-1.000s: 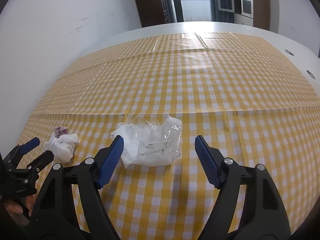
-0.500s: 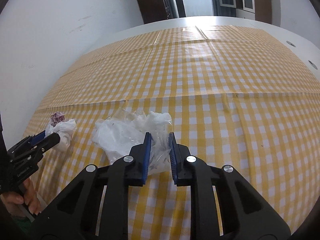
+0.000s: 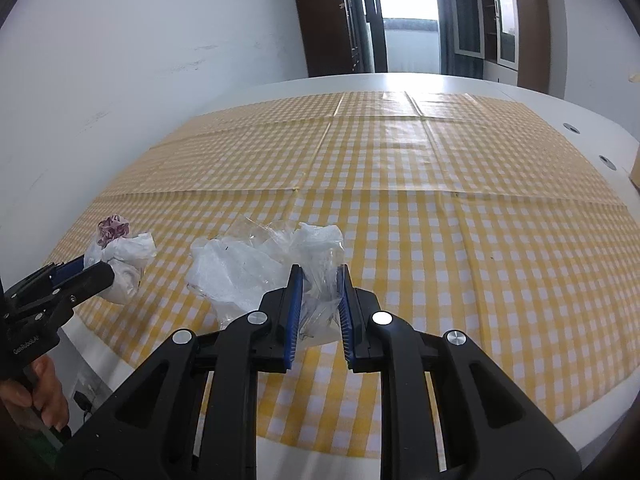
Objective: Collect trash
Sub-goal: 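Carry the tissue bundle and clear wrap down over the wastebasket with both tools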
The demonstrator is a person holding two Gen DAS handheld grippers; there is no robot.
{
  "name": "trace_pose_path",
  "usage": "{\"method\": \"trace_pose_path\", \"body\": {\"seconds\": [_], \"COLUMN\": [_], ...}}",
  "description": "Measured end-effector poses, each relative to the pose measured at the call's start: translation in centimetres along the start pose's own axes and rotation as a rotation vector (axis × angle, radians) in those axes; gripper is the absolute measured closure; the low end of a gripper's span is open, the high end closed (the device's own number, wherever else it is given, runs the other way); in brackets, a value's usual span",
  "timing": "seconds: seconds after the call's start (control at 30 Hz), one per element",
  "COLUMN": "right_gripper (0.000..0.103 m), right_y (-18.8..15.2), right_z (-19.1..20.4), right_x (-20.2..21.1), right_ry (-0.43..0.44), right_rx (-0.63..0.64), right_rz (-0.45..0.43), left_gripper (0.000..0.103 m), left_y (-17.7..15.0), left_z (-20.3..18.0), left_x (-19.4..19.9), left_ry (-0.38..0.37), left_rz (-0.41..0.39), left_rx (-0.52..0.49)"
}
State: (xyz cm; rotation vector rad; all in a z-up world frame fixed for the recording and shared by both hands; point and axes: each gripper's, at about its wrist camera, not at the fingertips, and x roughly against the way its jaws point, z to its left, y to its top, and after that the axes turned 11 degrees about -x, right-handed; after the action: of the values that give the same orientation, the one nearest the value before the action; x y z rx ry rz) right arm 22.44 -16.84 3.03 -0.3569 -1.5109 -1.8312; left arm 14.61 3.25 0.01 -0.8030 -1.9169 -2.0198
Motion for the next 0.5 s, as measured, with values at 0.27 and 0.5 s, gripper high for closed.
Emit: {"method": "trace_pose_path", "body": {"seconds": [0.27,0.5], "right_gripper": [0.087,0.087], "right_y": [-2.9,-6.0], "right_z": [0.5,0.8], "right_x": [3.6,6.2], "right_ry": [0.017,0.036], "right_rx": [0.012,0.042], "right_rz": [-0.047,-0.061], "left_gripper": [0.063,0.063], "left_y": [-1.7,-4.0], "left_z": [-1.6,-2.4], "left_x": [3.8,5.2], "left_ry": [-0.028,-0.07], "left_rz": [-0.043,-0.014], "left_rx": [-0.006,-0.003]}}
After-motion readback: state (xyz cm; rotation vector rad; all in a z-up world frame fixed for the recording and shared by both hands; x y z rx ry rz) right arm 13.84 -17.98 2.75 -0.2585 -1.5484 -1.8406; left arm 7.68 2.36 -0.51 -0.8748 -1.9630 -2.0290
